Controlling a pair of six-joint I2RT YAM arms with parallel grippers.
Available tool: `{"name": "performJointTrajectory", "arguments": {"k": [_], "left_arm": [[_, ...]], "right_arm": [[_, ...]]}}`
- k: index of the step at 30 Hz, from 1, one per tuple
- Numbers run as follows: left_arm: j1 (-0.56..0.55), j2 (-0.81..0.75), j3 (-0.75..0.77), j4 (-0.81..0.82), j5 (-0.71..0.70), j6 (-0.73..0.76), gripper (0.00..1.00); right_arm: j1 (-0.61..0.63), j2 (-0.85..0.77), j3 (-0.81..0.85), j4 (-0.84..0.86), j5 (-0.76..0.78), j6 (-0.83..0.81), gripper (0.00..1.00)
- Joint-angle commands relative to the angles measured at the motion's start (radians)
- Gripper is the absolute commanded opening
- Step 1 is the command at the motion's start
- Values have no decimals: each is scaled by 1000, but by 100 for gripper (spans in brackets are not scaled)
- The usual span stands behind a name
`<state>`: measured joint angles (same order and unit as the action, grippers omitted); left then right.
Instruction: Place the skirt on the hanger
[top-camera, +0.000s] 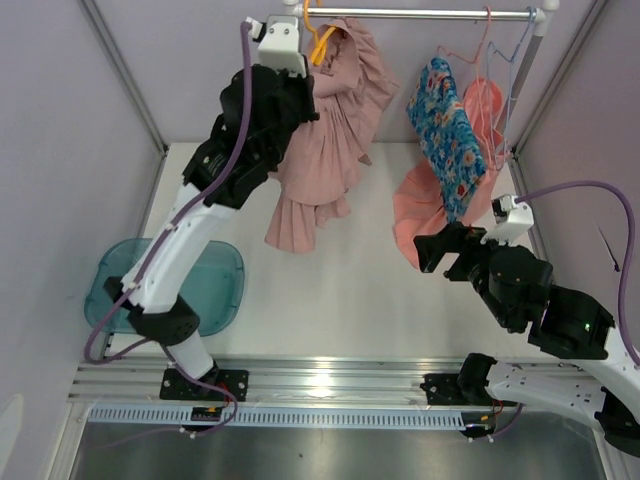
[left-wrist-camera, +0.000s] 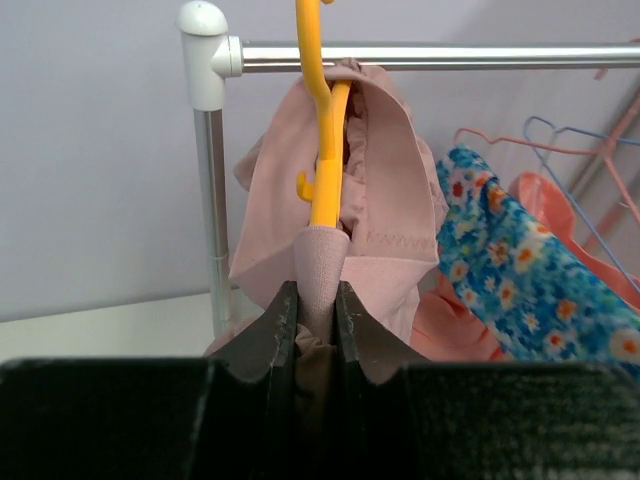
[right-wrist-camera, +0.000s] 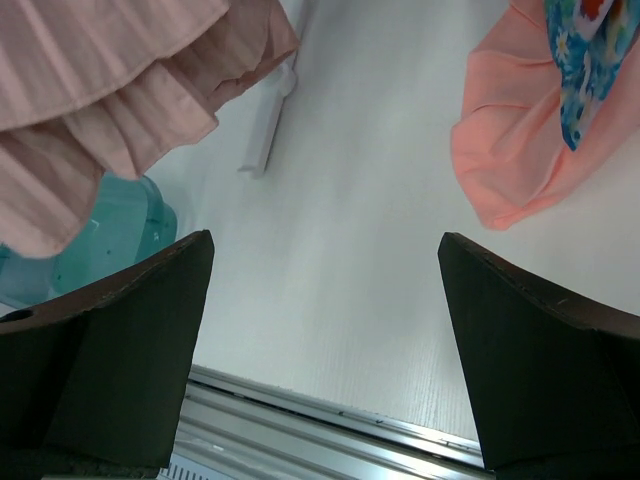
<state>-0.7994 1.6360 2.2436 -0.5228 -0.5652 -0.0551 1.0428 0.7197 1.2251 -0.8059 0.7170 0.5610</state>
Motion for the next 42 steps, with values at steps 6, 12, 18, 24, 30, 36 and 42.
{"name": "performJointTrajectory", "arguments": {"k": [6, 12, 18, 24, 30, 36, 42], "left_arm": [[146, 153, 194, 82, 157, -69, 0], [178, 154, 154, 150, 203, -95, 0], [218, 238, 249, 110, 293, -118, 0], [232, 285, 223, 78, 309, -157, 0], [238, 306, 177, 46, 332, -195, 0], [238, 231, 78, 58, 370, -192, 36], [238, 50, -70, 95, 410, -149, 68]], "right_arm": [[-3, -12, 50, -39, -2, 16, 99], [-3, -26, 51, -61, 6, 14, 99], [-3, -32, 47, -67, 6, 20, 99], [-3, -34, 42, -70, 9, 22, 99], [-3, -37, 43, -81, 6, 25, 99], [-3, -48, 33, -84, 7, 24, 99], [-3, -40, 19, -52, -17, -16, 99]]}}
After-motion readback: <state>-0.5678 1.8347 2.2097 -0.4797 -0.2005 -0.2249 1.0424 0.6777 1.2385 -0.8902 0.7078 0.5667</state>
